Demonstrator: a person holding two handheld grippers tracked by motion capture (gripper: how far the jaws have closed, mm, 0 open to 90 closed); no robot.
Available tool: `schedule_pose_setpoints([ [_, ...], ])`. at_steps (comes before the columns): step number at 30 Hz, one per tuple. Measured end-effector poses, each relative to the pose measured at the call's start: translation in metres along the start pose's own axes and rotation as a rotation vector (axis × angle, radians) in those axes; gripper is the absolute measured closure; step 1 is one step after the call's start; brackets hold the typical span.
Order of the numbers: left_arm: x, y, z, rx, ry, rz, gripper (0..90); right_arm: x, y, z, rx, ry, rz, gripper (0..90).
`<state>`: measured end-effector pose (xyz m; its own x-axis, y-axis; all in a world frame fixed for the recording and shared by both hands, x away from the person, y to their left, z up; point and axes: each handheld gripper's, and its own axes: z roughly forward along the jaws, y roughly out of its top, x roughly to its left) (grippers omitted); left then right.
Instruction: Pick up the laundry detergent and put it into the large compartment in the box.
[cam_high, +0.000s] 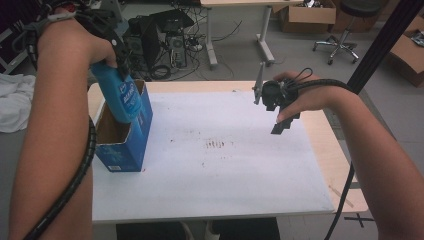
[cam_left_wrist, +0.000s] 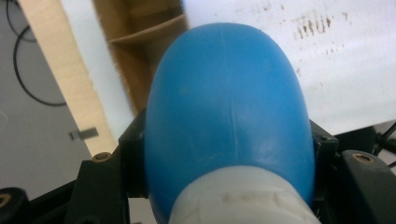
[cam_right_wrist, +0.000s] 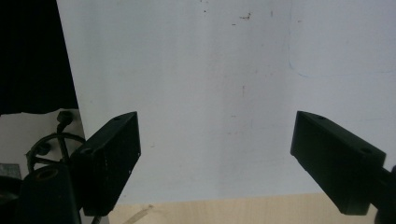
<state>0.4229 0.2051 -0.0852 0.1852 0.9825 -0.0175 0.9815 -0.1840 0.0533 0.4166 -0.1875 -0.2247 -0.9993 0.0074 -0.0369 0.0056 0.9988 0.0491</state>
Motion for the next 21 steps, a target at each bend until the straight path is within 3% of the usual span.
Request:
schedule_pose_setpoints([
  [1,0.000,0.000,0.000,0.000,0.000,0.000,38.0,0.000,0.000,0.000,0.000,0.000,0.000,16.0],
  [4,0.013,-0.003,-0.003,0.001,0.009,-0.062,38.0,0.000,-0.001,0.000,0.000,0.000,0.003,16.0],
  [8,0.022,-0.005,-0.002,0.002,0.034,-0.109,38.0,0.000,-0.003,0.000,0.001,0.000,0.004,16.0],
  [16,0.034,-0.008,0.007,0.010,0.029,-0.125,38.0,-0.001,-0.003,0.001,-0.001,0.001,0.004,16.0],
  [21,0.042,-0.008,0.024,0.019,0.028,-0.125,37.9,0.000,-0.002,0.000,0.000,0.000,0.003,16.0],
])
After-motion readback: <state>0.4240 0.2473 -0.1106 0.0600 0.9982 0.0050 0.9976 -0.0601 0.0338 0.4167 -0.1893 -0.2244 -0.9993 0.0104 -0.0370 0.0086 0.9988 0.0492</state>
